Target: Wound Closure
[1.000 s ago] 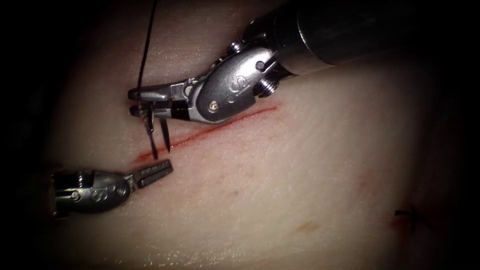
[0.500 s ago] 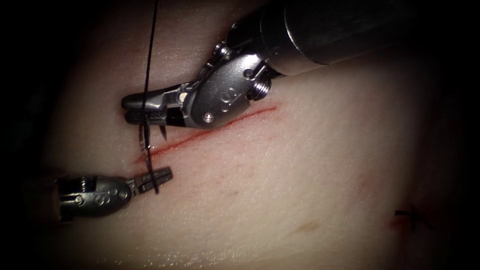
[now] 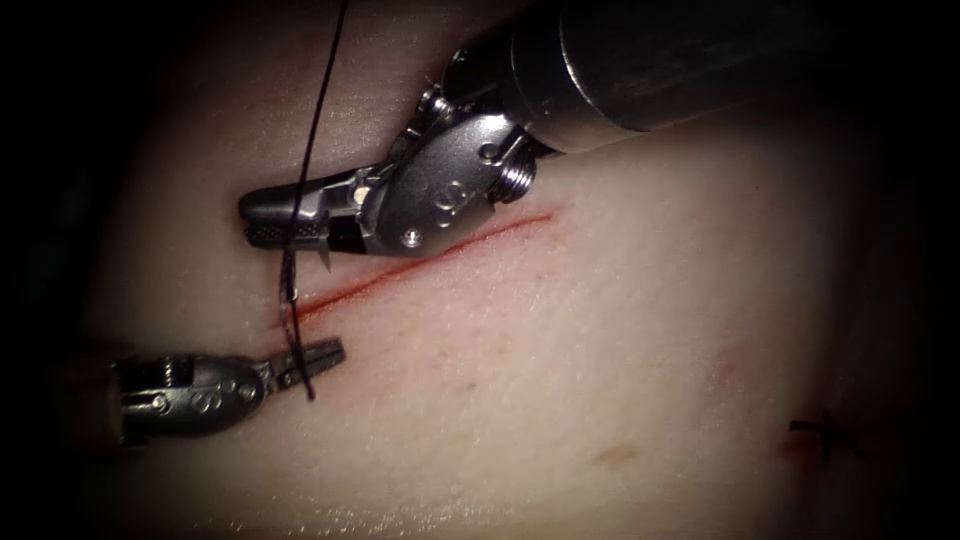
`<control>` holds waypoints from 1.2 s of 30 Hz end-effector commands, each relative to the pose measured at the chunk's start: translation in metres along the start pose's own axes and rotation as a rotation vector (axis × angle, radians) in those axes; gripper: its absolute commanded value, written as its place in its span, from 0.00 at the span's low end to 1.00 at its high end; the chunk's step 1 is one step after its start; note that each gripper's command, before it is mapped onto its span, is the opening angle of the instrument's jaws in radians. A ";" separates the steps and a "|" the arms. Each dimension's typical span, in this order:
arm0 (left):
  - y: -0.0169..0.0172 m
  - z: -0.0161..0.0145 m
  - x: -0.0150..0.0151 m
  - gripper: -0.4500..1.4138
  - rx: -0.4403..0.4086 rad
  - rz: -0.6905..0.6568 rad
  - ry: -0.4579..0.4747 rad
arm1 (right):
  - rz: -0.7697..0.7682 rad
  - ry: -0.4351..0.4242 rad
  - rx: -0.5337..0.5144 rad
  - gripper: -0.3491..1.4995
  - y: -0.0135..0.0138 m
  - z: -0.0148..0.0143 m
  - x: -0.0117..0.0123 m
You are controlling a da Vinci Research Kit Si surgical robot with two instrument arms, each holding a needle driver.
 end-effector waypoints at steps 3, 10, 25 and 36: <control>0.0009 0.0008 -0.0003 0.01 -0.003 0.001 -0.002 | 0.001 0.001 0.000 0.00 -0.0005 0.0010 -0.0004; 0.0009 0.0008 -0.0004 0.01 -0.005 0.002 0.000 | 0.002 -0.002 -0.006 0.00 0.0000 0.0016 -0.0008; 0.0009 0.0007 -0.0004 0.00 -0.008 0.002 0.002 | -0.047 -0.005 -0.005 0.00 -0.0010 0.0012 -0.0019; 0.0008 0.0003 -0.0005 0.00 -0.012 -0.004 0.003 | -0.129 -0.030 0.024 0.00 -0.0044 0.0016 -0.0018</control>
